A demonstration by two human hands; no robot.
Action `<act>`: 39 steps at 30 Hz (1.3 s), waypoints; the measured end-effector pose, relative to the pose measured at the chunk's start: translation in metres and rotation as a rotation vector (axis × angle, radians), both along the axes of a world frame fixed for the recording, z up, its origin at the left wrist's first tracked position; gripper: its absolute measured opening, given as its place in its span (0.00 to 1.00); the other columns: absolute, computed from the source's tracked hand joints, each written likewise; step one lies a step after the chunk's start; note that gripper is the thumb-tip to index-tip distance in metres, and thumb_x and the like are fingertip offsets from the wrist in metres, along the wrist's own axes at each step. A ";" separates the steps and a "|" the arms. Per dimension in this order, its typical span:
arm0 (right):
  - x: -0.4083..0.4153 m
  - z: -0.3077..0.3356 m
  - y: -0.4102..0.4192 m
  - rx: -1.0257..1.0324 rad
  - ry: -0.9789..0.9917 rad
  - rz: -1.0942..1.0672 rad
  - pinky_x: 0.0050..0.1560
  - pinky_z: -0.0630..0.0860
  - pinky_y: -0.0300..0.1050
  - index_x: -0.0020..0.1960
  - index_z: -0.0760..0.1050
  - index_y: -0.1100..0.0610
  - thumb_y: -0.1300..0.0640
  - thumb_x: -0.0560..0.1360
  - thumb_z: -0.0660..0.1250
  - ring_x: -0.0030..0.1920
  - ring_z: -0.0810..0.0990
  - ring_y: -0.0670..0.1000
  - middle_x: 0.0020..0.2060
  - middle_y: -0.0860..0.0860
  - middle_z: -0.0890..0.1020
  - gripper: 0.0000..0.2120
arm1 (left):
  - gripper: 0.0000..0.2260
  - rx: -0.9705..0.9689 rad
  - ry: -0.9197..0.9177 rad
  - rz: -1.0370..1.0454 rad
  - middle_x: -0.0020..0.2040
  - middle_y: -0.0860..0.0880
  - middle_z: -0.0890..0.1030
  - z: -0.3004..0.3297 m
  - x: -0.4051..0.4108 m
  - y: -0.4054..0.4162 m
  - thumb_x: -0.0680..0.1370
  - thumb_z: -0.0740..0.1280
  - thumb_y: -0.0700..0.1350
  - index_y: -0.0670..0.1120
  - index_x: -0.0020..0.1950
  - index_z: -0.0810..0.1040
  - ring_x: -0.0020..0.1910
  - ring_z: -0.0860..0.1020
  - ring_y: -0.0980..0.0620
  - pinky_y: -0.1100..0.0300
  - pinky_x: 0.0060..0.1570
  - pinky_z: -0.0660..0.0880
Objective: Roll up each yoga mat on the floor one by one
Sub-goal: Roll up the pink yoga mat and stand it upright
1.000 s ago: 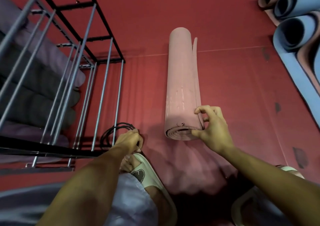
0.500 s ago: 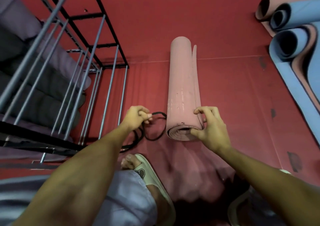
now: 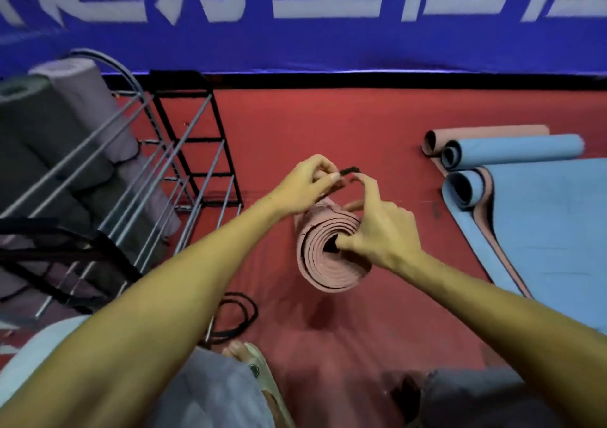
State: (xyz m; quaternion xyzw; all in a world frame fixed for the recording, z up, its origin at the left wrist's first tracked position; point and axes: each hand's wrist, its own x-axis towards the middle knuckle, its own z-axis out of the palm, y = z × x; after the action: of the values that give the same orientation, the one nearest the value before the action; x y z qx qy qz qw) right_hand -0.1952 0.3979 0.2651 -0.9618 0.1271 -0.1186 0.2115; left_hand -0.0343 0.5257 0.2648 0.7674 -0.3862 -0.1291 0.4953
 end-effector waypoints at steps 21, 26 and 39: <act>0.005 0.108 -0.043 0.240 -0.224 -0.149 0.36 0.77 0.57 0.35 0.80 0.57 0.31 0.56 0.75 0.36 0.81 0.57 0.30 0.54 0.82 0.28 | 0.36 0.297 -0.181 -0.204 0.59 0.57 0.82 0.147 -0.042 0.040 0.62 0.83 0.63 0.52 0.64 0.76 0.59 0.81 0.58 0.51 0.62 0.78; 0.002 0.105 -0.049 0.247 -0.284 -0.214 0.35 0.76 0.55 0.33 0.79 0.58 0.38 0.60 0.78 0.35 0.81 0.55 0.28 0.54 0.81 0.23 | 0.48 0.395 -0.374 -0.154 0.63 0.56 0.77 0.129 -0.050 0.027 0.54 0.85 0.67 0.56 0.66 0.66 0.62 0.77 0.55 0.50 0.64 0.76; 0.001 0.095 -0.075 0.714 -0.303 -0.077 0.32 0.78 0.41 0.39 0.75 0.60 0.49 0.71 0.82 0.29 0.78 0.46 0.28 0.50 0.80 0.20 | 0.41 0.307 -0.349 -0.144 0.53 0.49 0.79 0.132 -0.032 0.013 0.54 0.86 0.65 0.54 0.57 0.68 0.51 0.77 0.44 0.47 0.50 0.76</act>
State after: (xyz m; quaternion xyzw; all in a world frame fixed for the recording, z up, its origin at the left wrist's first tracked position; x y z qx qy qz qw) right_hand -0.1946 0.3225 0.3604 -0.7937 0.1636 -0.2153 0.5448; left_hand -0.0668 0.5383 0.3963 0.8147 -0.4956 -0.0869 0.2884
